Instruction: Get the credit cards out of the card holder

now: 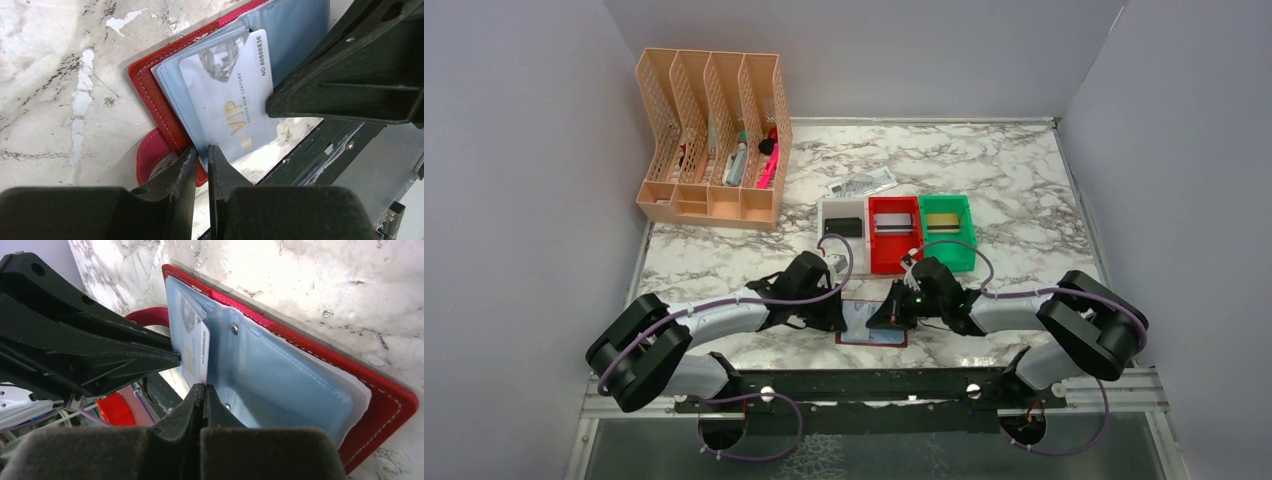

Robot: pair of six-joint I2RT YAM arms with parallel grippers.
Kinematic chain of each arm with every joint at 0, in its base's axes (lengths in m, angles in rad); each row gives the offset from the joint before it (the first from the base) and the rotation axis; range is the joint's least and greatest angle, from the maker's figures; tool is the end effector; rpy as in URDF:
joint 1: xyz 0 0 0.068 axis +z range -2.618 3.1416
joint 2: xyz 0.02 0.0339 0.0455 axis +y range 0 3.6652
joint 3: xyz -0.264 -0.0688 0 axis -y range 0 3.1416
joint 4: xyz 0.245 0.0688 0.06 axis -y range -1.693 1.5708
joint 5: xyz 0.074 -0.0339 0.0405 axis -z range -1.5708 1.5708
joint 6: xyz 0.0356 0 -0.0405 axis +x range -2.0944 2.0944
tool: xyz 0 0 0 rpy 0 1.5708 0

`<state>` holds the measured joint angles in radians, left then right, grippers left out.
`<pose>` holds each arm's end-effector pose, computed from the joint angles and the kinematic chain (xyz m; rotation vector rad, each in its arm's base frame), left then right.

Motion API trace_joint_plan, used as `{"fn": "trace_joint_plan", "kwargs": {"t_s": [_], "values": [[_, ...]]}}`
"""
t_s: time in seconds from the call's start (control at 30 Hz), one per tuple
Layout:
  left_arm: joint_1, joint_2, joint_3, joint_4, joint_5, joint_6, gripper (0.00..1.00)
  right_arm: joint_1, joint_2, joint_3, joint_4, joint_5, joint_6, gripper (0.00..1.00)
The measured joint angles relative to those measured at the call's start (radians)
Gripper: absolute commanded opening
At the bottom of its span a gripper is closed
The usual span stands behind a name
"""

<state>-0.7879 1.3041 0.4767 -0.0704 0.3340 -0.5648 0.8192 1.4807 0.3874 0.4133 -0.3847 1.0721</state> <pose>0.1522 -0.1695 0.1442 0.4529 2.6316 -0.9341 0.1577 0.1884 0.1191 0.0883 2.6167 1.3063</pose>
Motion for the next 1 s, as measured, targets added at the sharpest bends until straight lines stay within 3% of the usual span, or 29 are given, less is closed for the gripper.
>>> {"fn": "trace_joint_plan", "kwargs": {"t_s": [0.57, 1.0], "values": [[-0.013, -0.017, 0.004, -0.023, -0.056, -0.007, 0.16, -0.04, -0.078, -0.018, -0.102, 0.013, -0.079, 0.01], [-0.012, -0.109, 0.058, -0.077, -0.138, -0.01, 0.29, -0.042, -0.14, -0.018, -0.168, 0.047, -0.086, 0.01]]}}
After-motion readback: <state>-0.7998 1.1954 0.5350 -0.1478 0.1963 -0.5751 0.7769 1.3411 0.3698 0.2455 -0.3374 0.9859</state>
